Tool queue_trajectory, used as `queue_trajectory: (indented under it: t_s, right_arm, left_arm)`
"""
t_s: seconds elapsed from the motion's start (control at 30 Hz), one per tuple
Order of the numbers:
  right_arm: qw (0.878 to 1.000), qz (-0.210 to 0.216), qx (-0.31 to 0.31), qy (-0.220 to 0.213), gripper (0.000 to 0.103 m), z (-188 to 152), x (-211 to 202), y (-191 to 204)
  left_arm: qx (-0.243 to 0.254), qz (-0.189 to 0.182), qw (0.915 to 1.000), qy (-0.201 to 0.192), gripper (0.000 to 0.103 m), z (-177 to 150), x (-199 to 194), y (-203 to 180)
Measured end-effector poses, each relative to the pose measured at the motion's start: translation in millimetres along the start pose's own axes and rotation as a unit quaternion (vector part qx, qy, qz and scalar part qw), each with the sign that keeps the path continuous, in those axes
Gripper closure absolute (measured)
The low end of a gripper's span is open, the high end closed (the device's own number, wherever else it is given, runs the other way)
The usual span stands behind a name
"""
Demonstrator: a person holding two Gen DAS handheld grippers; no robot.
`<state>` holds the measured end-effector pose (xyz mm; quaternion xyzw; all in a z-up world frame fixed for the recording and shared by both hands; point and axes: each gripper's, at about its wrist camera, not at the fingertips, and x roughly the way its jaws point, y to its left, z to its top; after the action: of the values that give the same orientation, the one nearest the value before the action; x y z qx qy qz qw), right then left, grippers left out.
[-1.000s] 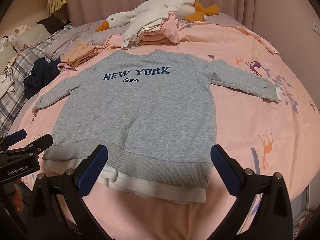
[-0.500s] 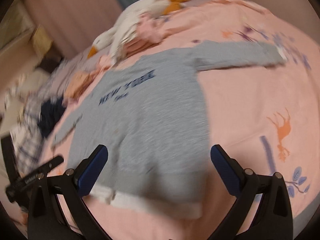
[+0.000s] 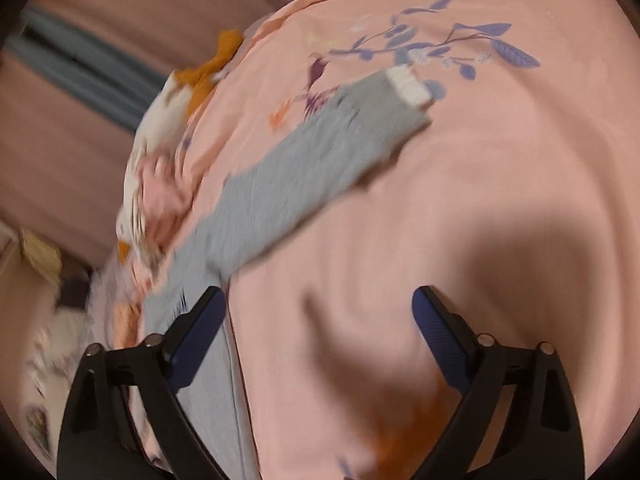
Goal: Fold small clothes
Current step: 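Grasp the sweatshirt sleeve cuff with the right gripper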
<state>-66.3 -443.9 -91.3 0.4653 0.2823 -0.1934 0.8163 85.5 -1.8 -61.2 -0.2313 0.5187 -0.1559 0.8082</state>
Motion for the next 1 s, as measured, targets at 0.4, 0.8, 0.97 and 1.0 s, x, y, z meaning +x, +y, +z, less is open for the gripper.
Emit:
queue_trajectory:
  t_s: [0.4, 0.8, 0.97, 1.0]
  right_arm:
    - [0.994, 0.025, 0.098, -0.047, 0.051, 82.8, 39.3, -34.2]
    - [0.994, -0.041, -0.054, -0.084, 0.088, 112.6, 23.0, 41.8]
    - [0.966, -0.068, -0.231, -0.093, 0.088, 95.9, 18.2, 155.9]
    - [0.955, -0.074, -0.271, -0.096, 0.088, 85.6, 21.0, 182.9]
  left_arm:
    - [0.032, 0.013, 0.9993, 0.013, 0.001, 20.1, 23.5, -19.7]
    - [0.017, 0.026, 0.9995, 0.000, 0.001, 31.7, 10.6, -3.4]
    - [-0.012, 0.022, 0.9996, -0.014, 0.001, 37.1, -7.0, 21.0]
    - [-0.017, 0.023, 0.9994, -0.017, 0.001, 38.0, -10.9, 26.2]
